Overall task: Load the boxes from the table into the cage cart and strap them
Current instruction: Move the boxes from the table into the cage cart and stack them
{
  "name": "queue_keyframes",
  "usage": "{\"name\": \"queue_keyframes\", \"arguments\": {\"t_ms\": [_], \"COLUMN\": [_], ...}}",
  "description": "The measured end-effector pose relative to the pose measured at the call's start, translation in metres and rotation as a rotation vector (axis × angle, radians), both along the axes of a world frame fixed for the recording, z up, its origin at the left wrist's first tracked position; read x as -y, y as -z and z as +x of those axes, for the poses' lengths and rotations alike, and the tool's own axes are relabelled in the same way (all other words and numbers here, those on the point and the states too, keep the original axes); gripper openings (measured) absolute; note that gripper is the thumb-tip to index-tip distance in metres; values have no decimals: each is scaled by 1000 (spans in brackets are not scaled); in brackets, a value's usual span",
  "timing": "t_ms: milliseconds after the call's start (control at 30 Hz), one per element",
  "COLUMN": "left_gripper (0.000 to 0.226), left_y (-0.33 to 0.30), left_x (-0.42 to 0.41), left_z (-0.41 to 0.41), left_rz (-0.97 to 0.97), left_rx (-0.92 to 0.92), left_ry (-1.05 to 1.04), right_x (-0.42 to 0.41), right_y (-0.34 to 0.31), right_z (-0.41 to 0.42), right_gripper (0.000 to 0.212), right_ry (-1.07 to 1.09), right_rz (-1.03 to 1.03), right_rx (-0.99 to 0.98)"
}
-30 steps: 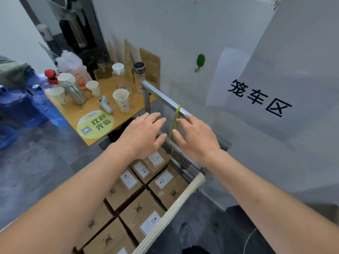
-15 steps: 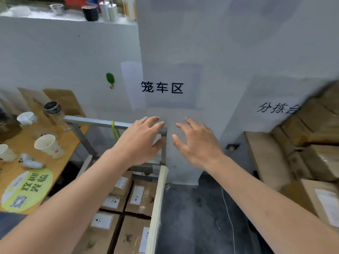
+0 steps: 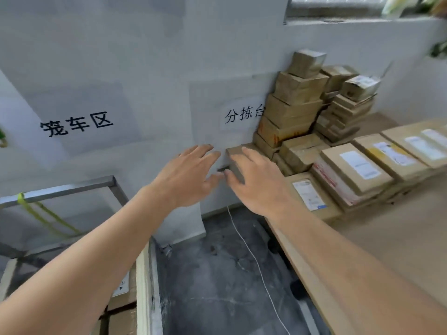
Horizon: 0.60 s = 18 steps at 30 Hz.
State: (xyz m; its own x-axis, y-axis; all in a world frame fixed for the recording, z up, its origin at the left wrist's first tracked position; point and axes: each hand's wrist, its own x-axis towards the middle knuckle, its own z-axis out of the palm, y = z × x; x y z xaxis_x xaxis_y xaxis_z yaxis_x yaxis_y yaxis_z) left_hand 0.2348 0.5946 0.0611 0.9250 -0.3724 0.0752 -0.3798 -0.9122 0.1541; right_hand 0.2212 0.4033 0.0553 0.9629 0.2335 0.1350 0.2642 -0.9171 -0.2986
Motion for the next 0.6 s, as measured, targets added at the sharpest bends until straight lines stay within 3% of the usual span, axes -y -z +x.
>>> {"name": "queue_keyframes", "arguments": {"t_ms": [600], "left_gripper": [61], "left_y": [5], "left_x": [262], "left_z": [15], "left_rz": [48], "left_rx": [-10], "left_ry": [318], "right_x": [263], "right_y": [-2], "right_z": [-52], "right_gripper": [51], "right_ry": [357], "right_rz": [30], "right_rx": [-41]}}
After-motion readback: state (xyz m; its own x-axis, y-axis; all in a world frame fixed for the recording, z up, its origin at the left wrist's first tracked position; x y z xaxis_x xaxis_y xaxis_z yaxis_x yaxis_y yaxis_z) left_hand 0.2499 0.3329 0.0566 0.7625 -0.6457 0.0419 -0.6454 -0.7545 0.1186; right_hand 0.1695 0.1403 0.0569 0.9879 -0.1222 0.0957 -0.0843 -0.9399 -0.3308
